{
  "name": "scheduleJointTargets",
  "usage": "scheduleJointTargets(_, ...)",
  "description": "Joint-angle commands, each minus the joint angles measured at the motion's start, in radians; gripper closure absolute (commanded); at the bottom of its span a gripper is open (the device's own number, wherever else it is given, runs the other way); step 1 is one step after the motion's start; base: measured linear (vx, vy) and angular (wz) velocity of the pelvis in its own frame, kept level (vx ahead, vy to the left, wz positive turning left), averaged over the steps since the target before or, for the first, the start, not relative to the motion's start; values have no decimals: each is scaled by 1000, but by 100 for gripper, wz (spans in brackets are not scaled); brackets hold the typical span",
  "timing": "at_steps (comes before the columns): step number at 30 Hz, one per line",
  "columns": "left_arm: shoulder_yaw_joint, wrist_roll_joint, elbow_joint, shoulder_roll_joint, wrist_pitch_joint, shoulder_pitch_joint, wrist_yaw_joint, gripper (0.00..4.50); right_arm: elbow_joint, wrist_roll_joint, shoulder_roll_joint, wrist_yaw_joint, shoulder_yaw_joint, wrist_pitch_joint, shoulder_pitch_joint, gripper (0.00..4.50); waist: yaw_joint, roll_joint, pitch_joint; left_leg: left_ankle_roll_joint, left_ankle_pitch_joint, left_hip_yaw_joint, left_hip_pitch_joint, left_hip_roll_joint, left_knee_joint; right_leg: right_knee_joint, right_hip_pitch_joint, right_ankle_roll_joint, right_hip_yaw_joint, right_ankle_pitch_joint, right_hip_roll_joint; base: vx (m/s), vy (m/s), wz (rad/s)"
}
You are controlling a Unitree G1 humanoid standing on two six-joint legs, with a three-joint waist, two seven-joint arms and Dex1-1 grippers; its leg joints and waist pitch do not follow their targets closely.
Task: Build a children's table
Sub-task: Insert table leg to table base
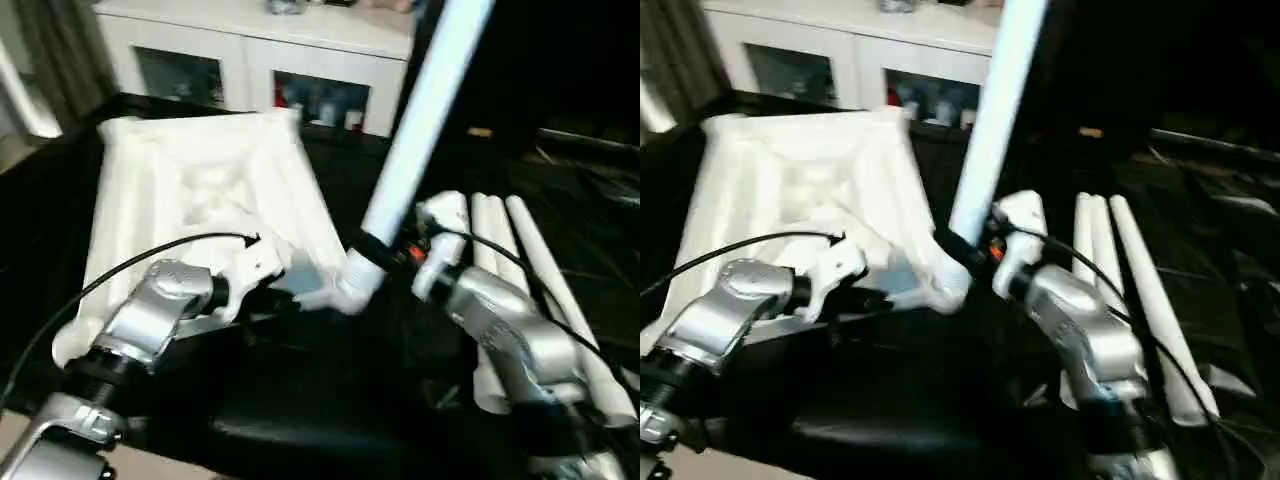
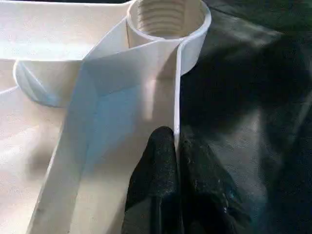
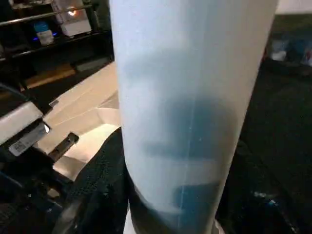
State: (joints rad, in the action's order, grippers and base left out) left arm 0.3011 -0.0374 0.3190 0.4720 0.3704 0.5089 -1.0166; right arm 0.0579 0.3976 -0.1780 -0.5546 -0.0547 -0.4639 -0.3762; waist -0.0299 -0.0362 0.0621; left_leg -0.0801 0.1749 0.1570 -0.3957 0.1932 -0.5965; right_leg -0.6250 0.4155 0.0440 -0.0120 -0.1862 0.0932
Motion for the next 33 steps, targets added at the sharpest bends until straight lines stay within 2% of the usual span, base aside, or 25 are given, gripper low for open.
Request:
scheduleJointTargets(1,-17,-30,-35,-2,10,-24,-4,450,51,-14,0,-22,-22,16,-38,260,-3,-11,-45,-28,279,7,12,14,89,86,-30,-168,16,-294,23,0,0,0)
scheduleJointTargets(2,-18,-35,-42,-3,12,-25,-9,450,68,-24,0,-25,-30,21,-46,260,-2,-5,-47,-19,247,7,7,13,88,80,-36,-180,15,-256,23,0,0,0)
scheduleJointTargets(3,-18,-39,-54,-1,9,-28,-20,450,100,-38,3,-28,-41,29,-63,260,-4,-9,-46,-6,220,11,11,14,84,77,-30,-192,15,-220,23,0,0,0)
scheduleJointTargets(4,-17,-39,-58,2,7,-30,-22,450,112,-43,6,-28,-43,32,-69,260,-6,-7,-46,4,193,14,13,14,82,76,-31,-201,16,-186,22,0,0,0)
scheduleJointTargets(7,-19,-39,-74,2,8,-40,-19,450,157,-66,8,-34,-51,54,-93,260,-8,-13,-44,16,154,17,11,16,82,71,-34,-209,15,-137,20,0,0,0)
scheduleJointTargets(8,-18,-37,-77,3,0,-44,-20,450,171,-68,9,-36,-48,59,-101,260,-8,-10,-43,20,154,18,13,15,83,70,-33,-213,15,-134,19,0,0,0)
scheduleJointTargets(9,-21,-40,-93,5,12,-51,-12,450,201,-70,13,-40,-41,68,-118,260,-7,-16,-42,22,163,20,12,17,83,72,-34,-213,15,-142,20,0,0,0)
scheduleJointTargets(11,-23,-44,-106,6,7,-58,-13,450,215,-71,13,-45,-42,73,-125,260,-7,-11,-40,20,183,20,15,18,86,74,-31,-211,15,-172,21,0,0,0)
scheduleJointTargets(12,-26,-46,-116,7,14,-62,-14,450,228,-72,13,-49,-43,78,-131,260,-7,-17,-39,17,189,21,15,19,87,75,-32,-206,16,-188,22,0,0,0)
scheduleJointTargets(14,-28,-47,-120,7,18,-63,-13,450,236,-74,12,-54,-46,83,-135,260,-8,-14,-37,10,203,22,17,20,88,78,-29,-197,16,-210,21,0,0,0)
scheduleJointTargets(15,-30,-48,-121,6,20,-63,-13,450,244,-77,11,-58,-50,88,-139,260,-7,-18,-37,7,209,22,16,20,89,79,-29,-194,16,-219,22,0,0,0)
scheduleJointTargets(16,-31,-47,-123,7,20,-64,-14,450,252,-79,11,-62,-51,93,-142,260,-7,-16,-37,6,212,21,17,21,90,79,-29,-193,16,-225,23,0,0,0)
scheduleJointTargets(20,-33,-46,-125,12,23,-63,-18,450,273,-85,5,-78,-51,100,-150,260,-8,-16,-36,3,195,23,17,20,90,79,-29,-193,17,-201,21,0,0,0)
scheduleJointTargets(25,-31,-39,-115,16,17,-51,-22,450,256,-78,-23,-110,-57,67,-148,260,-8,-13,-39,5,185,23,18,20,89,77,-32,-203,17,-167,20,0,0,0)
scheduleJointTargets(33,-29,-37,-105,17,7,-43,-27,450,213,-82,-48,-142,-68,33,-127,260,-10,-13,-38,-3,212,23,18,21,91,81,-31,-203,18,-204,21,0,0,0)
